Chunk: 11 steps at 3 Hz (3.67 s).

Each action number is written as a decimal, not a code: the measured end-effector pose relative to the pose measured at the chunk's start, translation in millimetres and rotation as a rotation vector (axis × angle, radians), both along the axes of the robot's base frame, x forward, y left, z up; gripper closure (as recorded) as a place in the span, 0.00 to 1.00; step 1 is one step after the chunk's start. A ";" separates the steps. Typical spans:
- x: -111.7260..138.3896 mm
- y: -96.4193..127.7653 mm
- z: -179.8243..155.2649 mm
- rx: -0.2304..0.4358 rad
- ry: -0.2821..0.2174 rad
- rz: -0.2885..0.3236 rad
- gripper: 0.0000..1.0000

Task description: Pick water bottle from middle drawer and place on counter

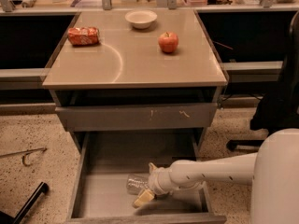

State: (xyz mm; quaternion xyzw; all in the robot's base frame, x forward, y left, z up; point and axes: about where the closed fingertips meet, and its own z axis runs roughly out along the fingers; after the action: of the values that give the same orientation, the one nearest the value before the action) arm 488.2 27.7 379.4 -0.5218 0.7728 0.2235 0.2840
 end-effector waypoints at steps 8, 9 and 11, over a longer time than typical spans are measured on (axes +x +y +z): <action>-5.5 46.6 225.9 0.106 -0.310 0.082 1.00; 14.4 79.3 311.6 0.118 -0.434 0.140 1.00; 20.7 81.3 330.2 0.113 -0.468 0.140 1.00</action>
Offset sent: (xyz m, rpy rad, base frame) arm 0.0004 -0.0001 -0.0168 0.0032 0.0294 -0.0101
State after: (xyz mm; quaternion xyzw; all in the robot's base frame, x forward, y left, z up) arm 508.9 109.0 709.6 -0.5947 0.6344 0.1584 0.4676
